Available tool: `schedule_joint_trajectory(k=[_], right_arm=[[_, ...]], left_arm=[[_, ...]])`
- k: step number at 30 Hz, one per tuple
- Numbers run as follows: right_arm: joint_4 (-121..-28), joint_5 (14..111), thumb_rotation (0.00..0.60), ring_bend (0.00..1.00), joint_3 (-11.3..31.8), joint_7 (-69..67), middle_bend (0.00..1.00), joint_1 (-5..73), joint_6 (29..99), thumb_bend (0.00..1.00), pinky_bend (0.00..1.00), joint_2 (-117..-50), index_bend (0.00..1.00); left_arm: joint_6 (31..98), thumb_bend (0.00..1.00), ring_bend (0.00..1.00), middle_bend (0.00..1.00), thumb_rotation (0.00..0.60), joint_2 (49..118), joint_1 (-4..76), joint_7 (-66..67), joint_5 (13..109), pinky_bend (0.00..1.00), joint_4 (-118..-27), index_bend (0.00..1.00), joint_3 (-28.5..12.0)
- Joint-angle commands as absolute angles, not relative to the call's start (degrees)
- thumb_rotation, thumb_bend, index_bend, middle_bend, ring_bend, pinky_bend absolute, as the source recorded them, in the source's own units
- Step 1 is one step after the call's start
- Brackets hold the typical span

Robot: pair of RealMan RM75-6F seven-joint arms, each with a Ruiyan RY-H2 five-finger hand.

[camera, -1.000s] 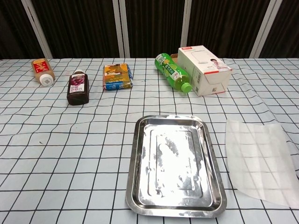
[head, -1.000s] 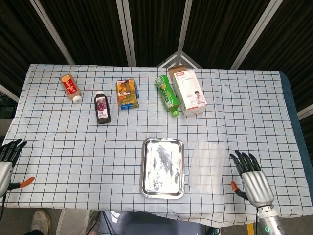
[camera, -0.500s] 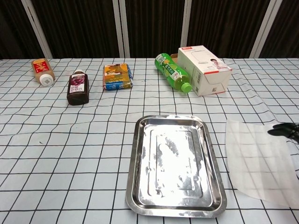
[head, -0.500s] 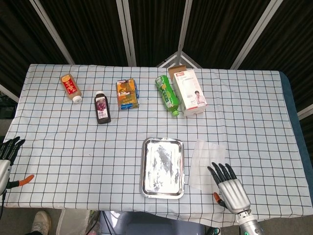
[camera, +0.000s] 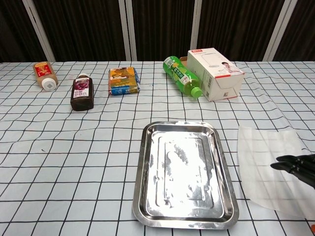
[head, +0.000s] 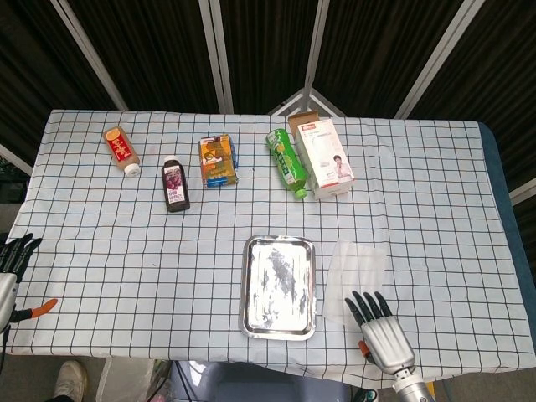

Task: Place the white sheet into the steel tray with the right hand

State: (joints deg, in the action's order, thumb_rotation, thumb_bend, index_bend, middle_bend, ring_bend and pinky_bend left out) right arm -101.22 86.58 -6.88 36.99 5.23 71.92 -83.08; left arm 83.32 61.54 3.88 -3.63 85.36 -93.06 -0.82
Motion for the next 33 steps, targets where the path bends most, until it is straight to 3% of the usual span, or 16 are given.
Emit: schedule_joint_trajectory(k=[1,12,33], right_arm=[[-100.2,85.4,0.600,0.00,-6.5,38.1,0.00,5.1,71.7,0.42,0.00,-84.0,0.00],[-97.2,82.0,0.600,0.00,-4.5,39.6,0.00,5.4,71.7,0.42,0.00,-85.9,0.00],[-95.2,79.3,0.600,0.00,-4.4,41.6,0.00,5.9,71.0,0.42,0.00,-87.7,0.00]], left_arm=[[83.3,0.00,0.00,0.00,0.600,61.5,3.9,-3.6,85.4,0.00,-93.1,0.00,-0.8],[83.1,0.00,0.00,0.00,0.600,61.6,3.9,-3.2,85.1,0.00,-93.2,0.00,-0.8],[82.9,0.00,0.00,0.00,0.600,61.6,4.0,-3.1,85.0,0.00,-93.3,0.00,-0.8]])
